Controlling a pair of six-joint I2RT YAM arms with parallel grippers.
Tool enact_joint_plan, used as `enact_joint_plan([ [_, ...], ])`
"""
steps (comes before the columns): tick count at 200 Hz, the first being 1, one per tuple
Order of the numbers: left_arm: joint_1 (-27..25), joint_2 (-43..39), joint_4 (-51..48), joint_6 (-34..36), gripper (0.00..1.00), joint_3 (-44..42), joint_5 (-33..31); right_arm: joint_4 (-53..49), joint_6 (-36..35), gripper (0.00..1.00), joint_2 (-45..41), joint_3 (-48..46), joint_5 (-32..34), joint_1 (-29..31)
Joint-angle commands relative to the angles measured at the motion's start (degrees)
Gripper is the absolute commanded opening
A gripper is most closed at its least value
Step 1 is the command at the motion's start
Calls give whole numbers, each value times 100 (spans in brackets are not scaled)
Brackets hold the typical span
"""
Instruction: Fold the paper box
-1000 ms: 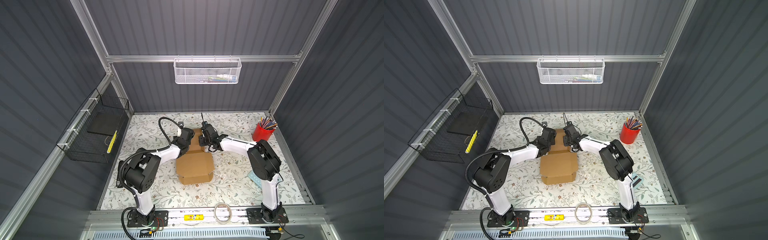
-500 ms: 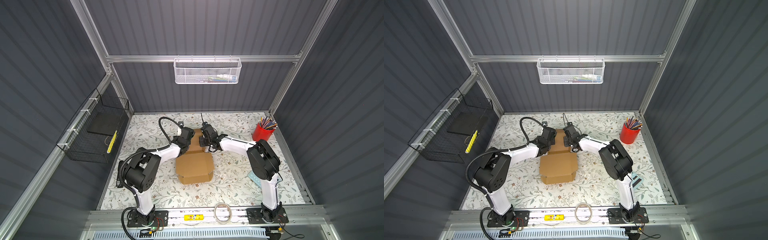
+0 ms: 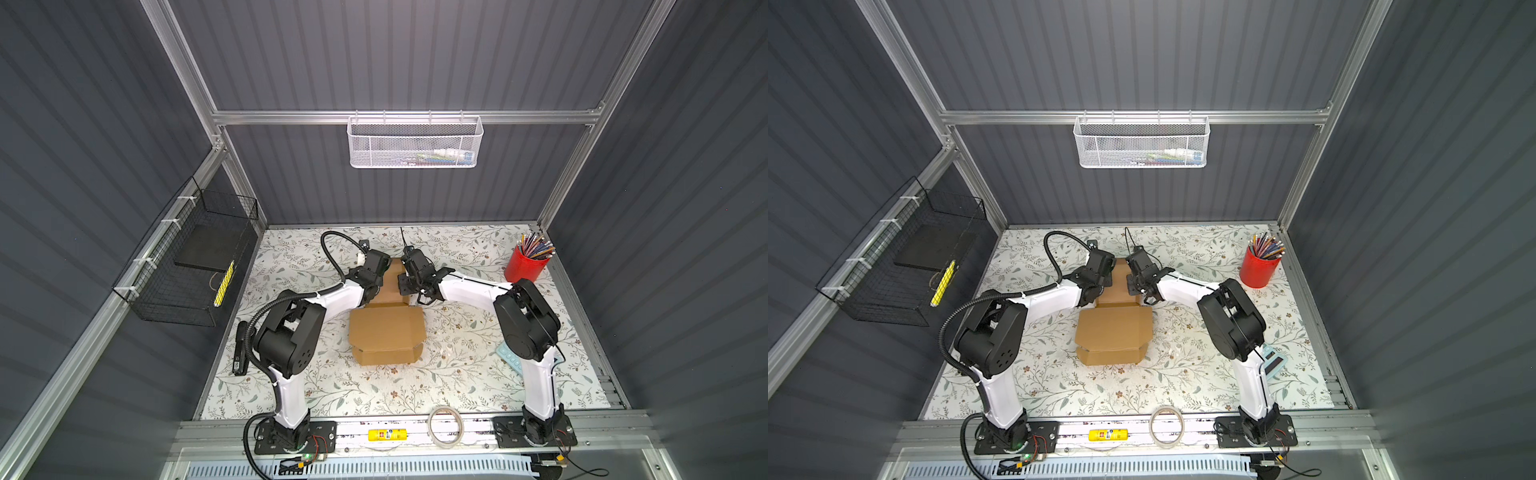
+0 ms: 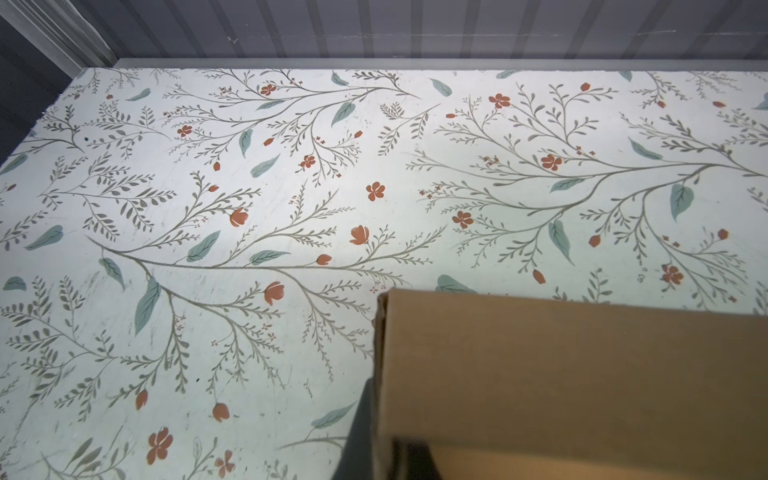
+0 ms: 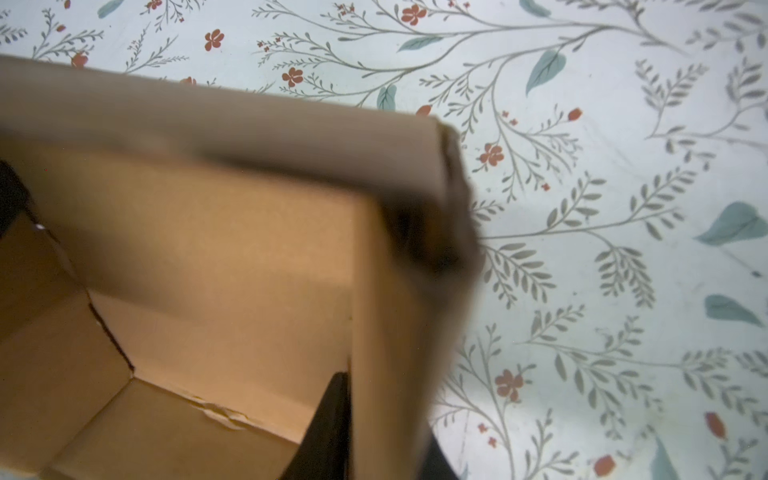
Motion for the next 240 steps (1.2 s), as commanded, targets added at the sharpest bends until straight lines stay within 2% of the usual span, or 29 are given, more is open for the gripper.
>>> enact_joint_plan([
  [1,61,380,-590,-117,0,-64,183,-198,95,25,-77,-170,-324,143],
  [87,80,483,-619,-268,0,-36,196,-547,214,26,-21,-93,-200,220],
  [138,85,409,-619,-224,0,-66,240,-835,170,32,158,252,210,248],
  [158,88,398,-599,-206,0,-79,275,-901,136,26,224,349,369,248],
  [184,88,443,-594,-184,0,-42,319,-1053,59,23,322,542,492,257],
  [211,88,451,-588,-180,0,-39,337,-1049,64,30,368,625,509,252],
  [240,88,416,-558,-201,0,-40,388,-1038,146,31,427,701,607,249],
])
